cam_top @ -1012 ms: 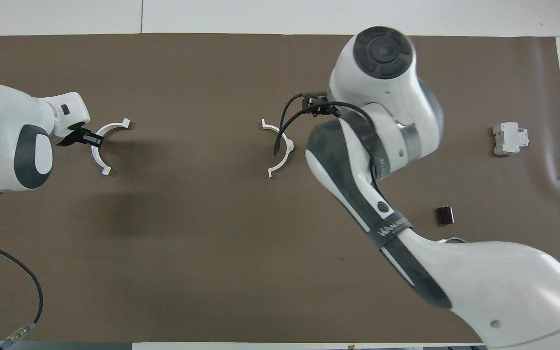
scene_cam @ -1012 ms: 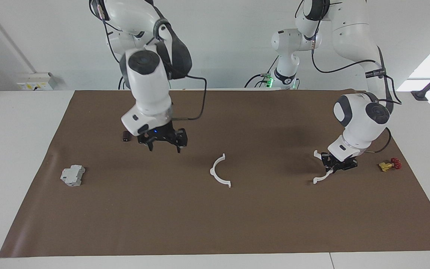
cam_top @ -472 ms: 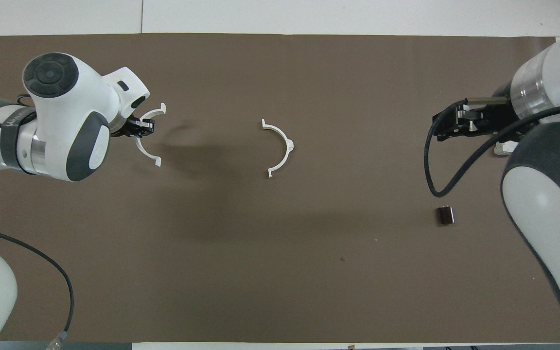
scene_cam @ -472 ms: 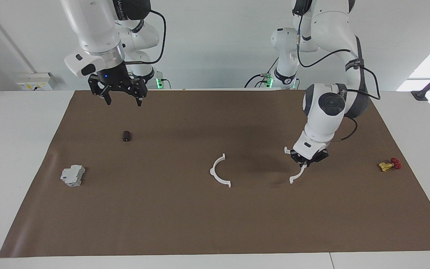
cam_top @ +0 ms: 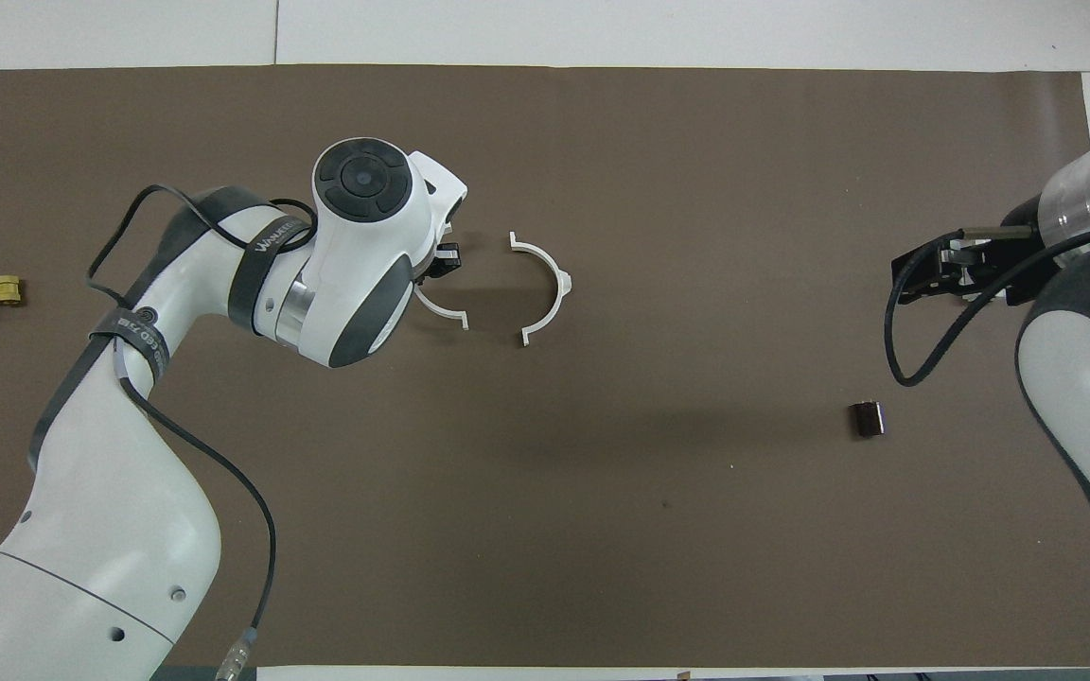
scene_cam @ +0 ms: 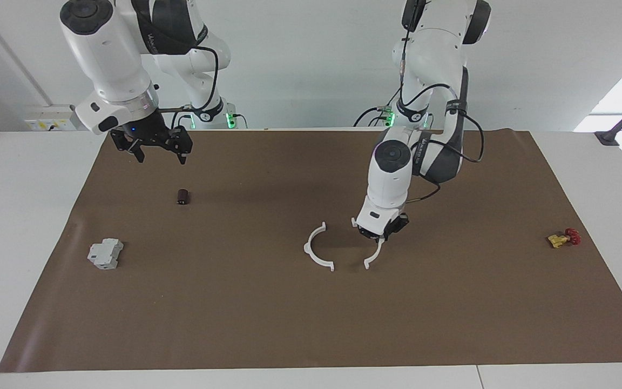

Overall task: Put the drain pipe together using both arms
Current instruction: 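Carry the left clamp half toward the placed half while the right gripper withdraws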

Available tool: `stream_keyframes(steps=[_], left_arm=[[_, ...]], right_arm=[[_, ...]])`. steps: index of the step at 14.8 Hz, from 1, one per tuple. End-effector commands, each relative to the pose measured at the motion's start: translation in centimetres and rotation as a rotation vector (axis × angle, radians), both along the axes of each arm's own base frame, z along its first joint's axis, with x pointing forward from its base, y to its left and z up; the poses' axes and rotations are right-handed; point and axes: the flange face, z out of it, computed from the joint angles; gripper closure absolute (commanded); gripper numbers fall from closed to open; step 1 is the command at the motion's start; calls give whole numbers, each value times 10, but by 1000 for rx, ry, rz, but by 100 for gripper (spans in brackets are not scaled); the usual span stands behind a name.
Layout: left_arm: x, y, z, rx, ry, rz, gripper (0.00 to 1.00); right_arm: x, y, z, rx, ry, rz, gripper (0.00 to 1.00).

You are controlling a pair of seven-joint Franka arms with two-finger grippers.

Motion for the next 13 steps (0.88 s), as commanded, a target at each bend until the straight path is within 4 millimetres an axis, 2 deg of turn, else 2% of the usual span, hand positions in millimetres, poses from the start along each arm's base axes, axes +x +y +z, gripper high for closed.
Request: stream_keyframes(steps=[1, 3, 7, 10, 11, 13], left_arm=[[9, -7, -2, -3, -39, 10, 100], [7, -12, -7, -20, -66, -6, 100], [-14, -32, -24, -26, -66, -54, 100], [-22, -35, -31, -34, -71, -68, 100], [-26, -40, -31, -33, -69, -77, 100], [-33, -41, -38, -25, -55, -86, 100]], right_arm=[[-8, -11, 2, 1, -19, -8, 0], [-14, -21, 8, 2, -28, -20, 0], [-18, -17, 8, 0, -30, -14, 0], [-12, -18, 9, 0, -34, 2, 0], [-4, -20, 3, -1, -26, -1, 0], [-4, -27, 25, 1, -29, -14, 0]])
